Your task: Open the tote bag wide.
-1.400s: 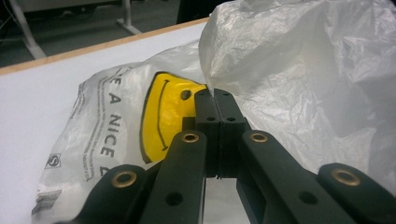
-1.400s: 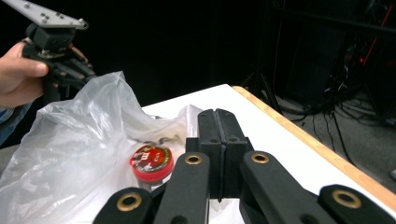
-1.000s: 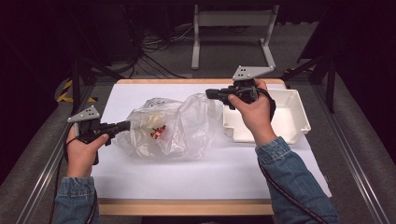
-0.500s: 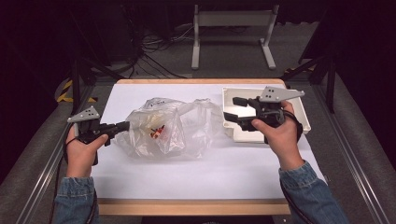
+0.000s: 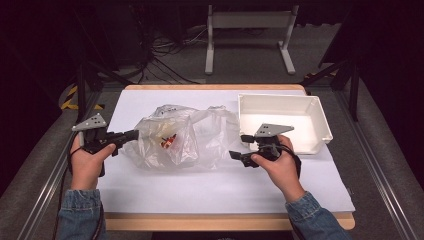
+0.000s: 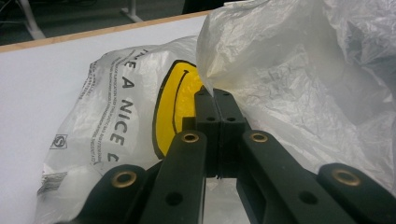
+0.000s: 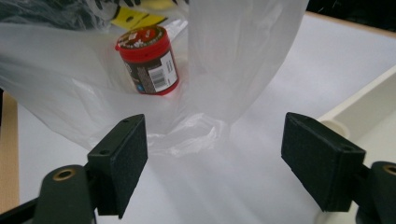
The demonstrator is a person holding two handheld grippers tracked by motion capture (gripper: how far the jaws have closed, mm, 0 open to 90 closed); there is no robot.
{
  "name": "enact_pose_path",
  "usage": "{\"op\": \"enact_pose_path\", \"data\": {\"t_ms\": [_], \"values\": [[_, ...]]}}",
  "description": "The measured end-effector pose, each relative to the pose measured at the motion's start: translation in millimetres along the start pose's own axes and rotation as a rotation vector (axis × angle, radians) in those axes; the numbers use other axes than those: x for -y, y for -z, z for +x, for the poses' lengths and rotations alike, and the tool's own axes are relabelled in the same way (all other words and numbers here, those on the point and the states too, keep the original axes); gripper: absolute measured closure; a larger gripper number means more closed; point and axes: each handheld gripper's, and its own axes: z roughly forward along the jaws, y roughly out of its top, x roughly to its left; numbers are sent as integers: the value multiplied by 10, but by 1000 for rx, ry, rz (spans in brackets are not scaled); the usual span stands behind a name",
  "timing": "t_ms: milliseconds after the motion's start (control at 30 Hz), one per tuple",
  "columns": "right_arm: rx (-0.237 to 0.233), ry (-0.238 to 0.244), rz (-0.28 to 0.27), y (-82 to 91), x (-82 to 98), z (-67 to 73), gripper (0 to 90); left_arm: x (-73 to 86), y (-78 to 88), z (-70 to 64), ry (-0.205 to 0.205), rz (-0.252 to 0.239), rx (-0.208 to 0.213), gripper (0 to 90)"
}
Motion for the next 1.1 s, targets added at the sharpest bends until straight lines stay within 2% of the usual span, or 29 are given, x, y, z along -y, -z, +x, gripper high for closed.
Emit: {"op": "enact_pose_path", "data": {"t_ms": [67,133,267,533,633,767,867,967,1100], "values": [[-4,-12,9,-57,22,2,229,0,4,0,1,3,3,900],[-7,-26,38,-188,61,-4,229,-1,4,2,-8,0,4,900],[-19,-41,53,-319,89,-15,229,-1,2,0,-7,1,1,900],[-21,-49,39,-460,104,-28,230,1,-15,-5,-8,8,7,900],[-28,-56,26,-514,94,-33,266,-1,-21,-6,-14,11,9,900],[-34,-40,42,-555,75,-39,501,0,-24,-8,-16,10,9,900],[-35,10,59,-561,49,-36,701,-1,-20,-7,-18,10,10,900],[-52,50,72,-539,7,-16,851,-4,-12,-7,-21,10,9,900],[-69,71,81,-508,-35,17,898,-7,-8,-22,-12,8,15,900]]}}
